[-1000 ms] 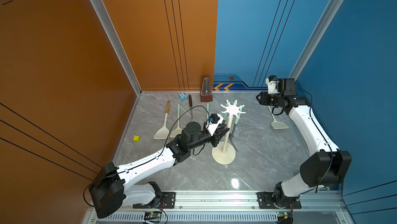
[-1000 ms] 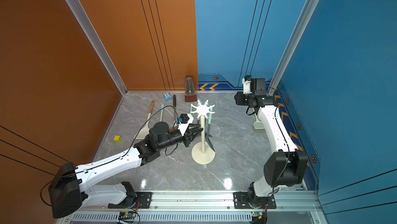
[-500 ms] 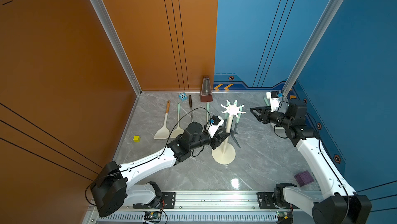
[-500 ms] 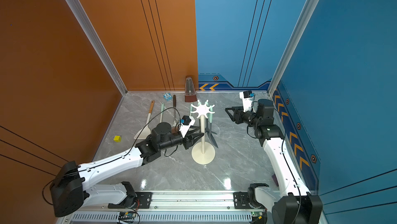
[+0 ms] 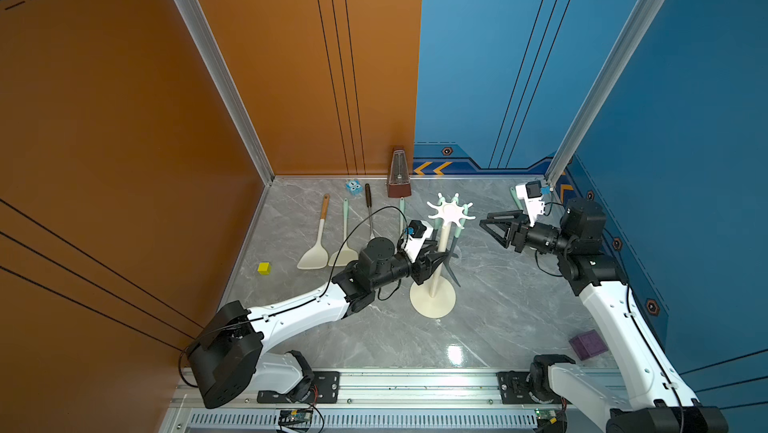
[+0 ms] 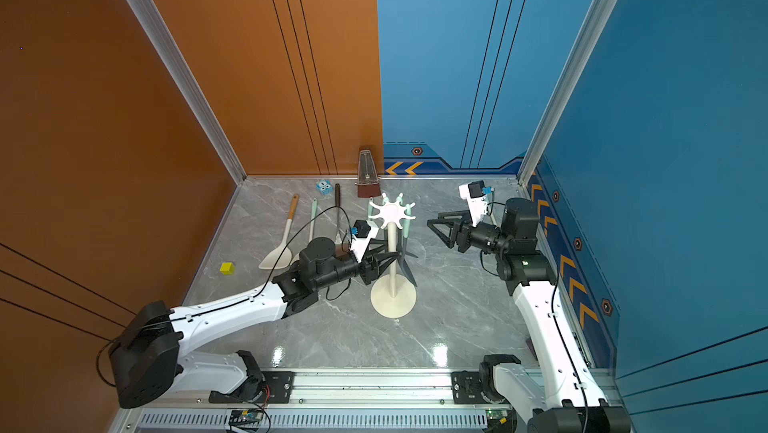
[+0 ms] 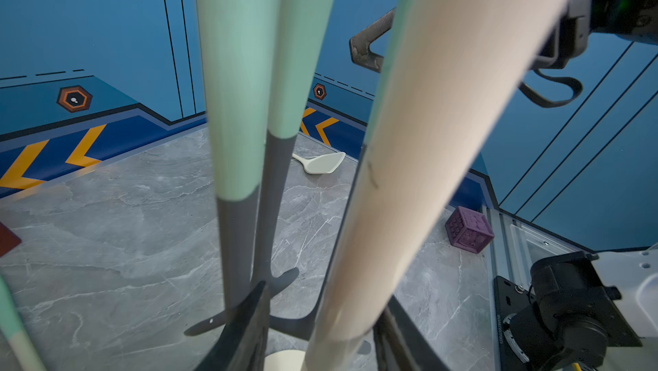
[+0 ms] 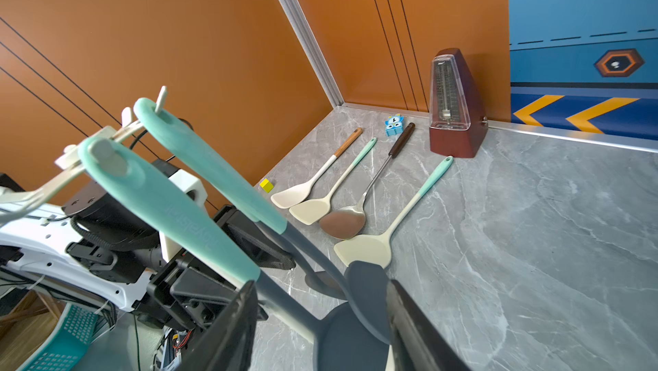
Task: Take the spatula off the kitchen utensil rack
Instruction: Take off the spatula from the rack.
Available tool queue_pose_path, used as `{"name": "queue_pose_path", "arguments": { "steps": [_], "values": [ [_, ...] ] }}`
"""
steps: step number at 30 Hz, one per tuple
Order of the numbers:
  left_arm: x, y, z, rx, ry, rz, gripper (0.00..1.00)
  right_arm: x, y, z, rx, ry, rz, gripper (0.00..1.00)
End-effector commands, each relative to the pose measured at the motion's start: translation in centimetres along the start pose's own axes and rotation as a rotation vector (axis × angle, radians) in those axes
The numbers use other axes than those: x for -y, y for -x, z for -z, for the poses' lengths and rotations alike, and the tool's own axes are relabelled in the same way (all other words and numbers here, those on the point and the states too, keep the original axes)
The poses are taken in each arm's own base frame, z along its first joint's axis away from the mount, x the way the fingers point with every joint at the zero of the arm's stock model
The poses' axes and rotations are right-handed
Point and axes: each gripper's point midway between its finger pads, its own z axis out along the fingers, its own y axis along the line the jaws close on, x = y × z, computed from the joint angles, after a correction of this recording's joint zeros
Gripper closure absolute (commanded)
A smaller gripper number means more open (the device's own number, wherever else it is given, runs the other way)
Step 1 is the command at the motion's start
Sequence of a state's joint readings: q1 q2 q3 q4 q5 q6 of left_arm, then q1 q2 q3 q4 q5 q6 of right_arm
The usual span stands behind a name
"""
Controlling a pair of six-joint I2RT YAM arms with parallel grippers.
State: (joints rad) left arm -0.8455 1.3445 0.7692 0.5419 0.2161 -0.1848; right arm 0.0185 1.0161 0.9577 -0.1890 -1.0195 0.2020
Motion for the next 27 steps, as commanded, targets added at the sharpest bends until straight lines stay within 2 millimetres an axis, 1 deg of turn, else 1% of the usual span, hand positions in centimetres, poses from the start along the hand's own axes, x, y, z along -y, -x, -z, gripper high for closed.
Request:
{"name": "queue_pose_path", "arguments": {
  "steps": [1,5,7,10,12,15,19,20,22,27],
  "values": [
    [0.2,1.5,-0.3,0.056,0.002,0.007,0.54,-1.5,-0.7,0.3,-0.004,0.069,0.05,0.42],
    [0.0,1.2,-0.4,0.049,0.006,0.011,0.58,-2.4,-0.8,0.4,0.001,0.092,0.083,0.42],
    [0.1,1.0,-0.5,0.044,0.001,0.016,0.63,-2.6,-0.7,0.3,0.0,0.099,0.091,0.42],
    [0.2,0.9,-0.6,0.041,-0.005,0.021,0.69,-3.2,-0.2,0.2,0.005,0.105,0.113,0.43],
    [0.3,0.7,-0.6,0.036,-0.009,0.022,0.72,-3.7,0.0,-0.2,-0.004,0.108,0.127,0.44],
    [0.3,0.8,-0.6,0.036,-0.015,0.017,0.74,-4.6,0.2,-0.9,-0.015,0.131,0.147,0.46],
    [0.4,0.8,-0.5,0.035,-0.019,0.016,0.75,-6.3,1.0,-1.5,-0.009,0.157,0.189,0.46],
    [0.4,0.7,-0.5,0.033,-0.02,0.018,0.75,-6.4,1.0,-1.7,-0.012,0.161,0.191,0.46],
    [0.5,0.6,-0.6,0.031,-0.026,0.018,0.75,-6.5,0.9,-2.1,-0.017,0.161,0.198,0.46],
    [0.6,0.6,-0.7,0.027,-0.038,0.019,0.75,-5.9,0.9,-2.7,-0.019,0.134,0.213,0.46]
  ]
}}
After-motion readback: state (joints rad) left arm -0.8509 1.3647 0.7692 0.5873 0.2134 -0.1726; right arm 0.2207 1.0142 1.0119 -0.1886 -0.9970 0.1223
